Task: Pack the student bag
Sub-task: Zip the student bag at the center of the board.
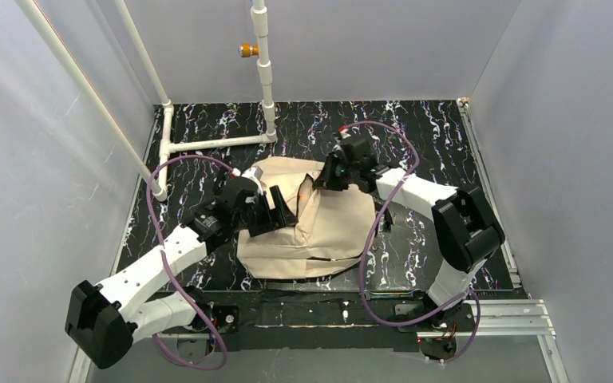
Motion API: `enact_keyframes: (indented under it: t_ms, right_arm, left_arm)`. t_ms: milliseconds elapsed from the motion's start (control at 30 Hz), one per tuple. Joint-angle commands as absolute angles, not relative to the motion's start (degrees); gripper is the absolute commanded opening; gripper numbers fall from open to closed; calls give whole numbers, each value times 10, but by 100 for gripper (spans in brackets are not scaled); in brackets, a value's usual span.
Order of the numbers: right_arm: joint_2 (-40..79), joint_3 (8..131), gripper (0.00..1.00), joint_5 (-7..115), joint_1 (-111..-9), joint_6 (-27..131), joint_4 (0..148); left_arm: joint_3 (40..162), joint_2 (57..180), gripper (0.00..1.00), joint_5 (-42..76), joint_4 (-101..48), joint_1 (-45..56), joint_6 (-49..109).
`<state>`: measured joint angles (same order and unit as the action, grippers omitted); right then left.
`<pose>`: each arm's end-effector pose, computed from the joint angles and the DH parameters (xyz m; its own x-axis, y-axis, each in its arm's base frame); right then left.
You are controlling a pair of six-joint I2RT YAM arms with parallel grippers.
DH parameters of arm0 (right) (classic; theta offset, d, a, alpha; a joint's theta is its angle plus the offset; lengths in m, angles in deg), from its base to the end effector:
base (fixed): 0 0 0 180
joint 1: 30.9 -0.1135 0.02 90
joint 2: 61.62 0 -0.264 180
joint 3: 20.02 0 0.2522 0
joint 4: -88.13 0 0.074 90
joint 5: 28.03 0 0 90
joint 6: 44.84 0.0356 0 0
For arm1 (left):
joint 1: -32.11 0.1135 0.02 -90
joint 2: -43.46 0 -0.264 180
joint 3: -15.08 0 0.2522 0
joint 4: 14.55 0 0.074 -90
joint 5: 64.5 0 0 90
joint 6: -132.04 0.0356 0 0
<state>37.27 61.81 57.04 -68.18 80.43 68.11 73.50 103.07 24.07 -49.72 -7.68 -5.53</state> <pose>0.3079 0.2382 0.2343 -0.7716 0.1356 -0.6214 -0.2602 0.8242 0.5030 0.1737 -0.1459 0.2710 -0.7910 -0.3015 -0.5324 0.1058 0.7896 -0.6044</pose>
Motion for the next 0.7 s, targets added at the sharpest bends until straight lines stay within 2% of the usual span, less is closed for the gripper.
enact_keyframes:
  t_ms: [0, 100, 233, 533, 667]
  right_arm:
    - [390, 536, 16, 282, -617, 999, 983]
    - [406, 538, 23, 255, -616, 997, 998]
    - [397, 547, 26, 260, -615, 972, 967]
    - [396, 571, 27, 257, -615, 943, 929]
    - [390, 588, 36, 260, -615, 910, 893]
  left_arm:
    - [717, 1028, 71, 24, -341, -17, -90]
    - [737, 1048, 68, 7, -335, 4, -83]
    - [764, 1101, 68, -12, -310, 34, -80]
    - [797, 1282, 55, -67, -255, 56, -110]
    - [788, 1268, 55, -80, -246, 47, -116]
